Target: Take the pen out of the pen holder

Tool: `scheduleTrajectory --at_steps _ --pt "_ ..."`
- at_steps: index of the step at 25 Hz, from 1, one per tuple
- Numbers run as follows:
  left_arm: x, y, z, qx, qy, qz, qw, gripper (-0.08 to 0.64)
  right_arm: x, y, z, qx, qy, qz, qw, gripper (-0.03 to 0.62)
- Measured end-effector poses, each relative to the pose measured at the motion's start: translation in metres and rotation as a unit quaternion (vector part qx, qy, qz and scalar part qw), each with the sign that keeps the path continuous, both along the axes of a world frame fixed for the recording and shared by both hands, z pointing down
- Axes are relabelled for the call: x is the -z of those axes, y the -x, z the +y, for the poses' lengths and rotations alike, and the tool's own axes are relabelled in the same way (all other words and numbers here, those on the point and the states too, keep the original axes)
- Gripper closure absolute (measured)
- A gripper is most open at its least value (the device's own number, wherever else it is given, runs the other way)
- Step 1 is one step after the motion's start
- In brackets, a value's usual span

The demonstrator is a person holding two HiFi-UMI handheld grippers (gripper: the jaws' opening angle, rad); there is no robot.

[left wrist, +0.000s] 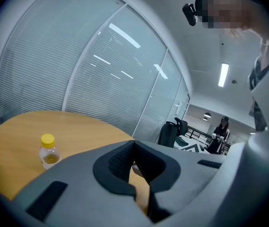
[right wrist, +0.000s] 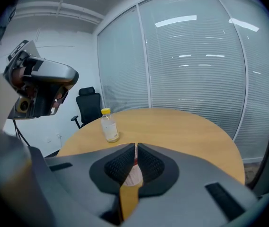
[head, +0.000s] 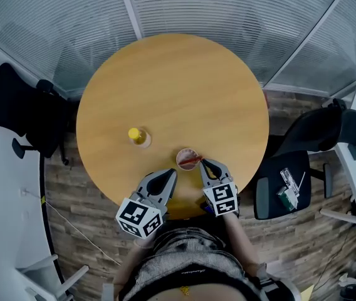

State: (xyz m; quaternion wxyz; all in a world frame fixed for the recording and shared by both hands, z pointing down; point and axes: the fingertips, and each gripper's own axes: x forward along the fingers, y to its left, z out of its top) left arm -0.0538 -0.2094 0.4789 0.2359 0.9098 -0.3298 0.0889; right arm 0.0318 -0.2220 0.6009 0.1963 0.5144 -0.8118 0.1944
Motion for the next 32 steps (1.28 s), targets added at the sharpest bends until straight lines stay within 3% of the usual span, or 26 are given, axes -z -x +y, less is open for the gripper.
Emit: scheduleTrajectory --at_steps 4,9,17,32 --pt "0.0 0.002 -0.001 -0.001 0.0 0.001 1.0 0.555 -0.011 -0.005 -0.004 -0.011 0.022 -0.046 0.999 0.56" --pt "0.001 0.008 -0.002 0.003 0.003 0.004 1.0 0.555 -0.026 -0.007 -0.012 -0.014 0.049 -0.069 0.996 0.494" --pt "0.0 0.018 -0.001 0.015 0.003 0.005 0.9999 0.555 -0.049 -0.007 -0.024 -0.032 0.098 -0.141 0.985 0.494" --pt "-0.004 0.028 0.008 0.033 0.007 0.015 0.9993 0.555 -0.038 0.003 -0.018 0.008 0.075 -0.107 0.991 0.529"
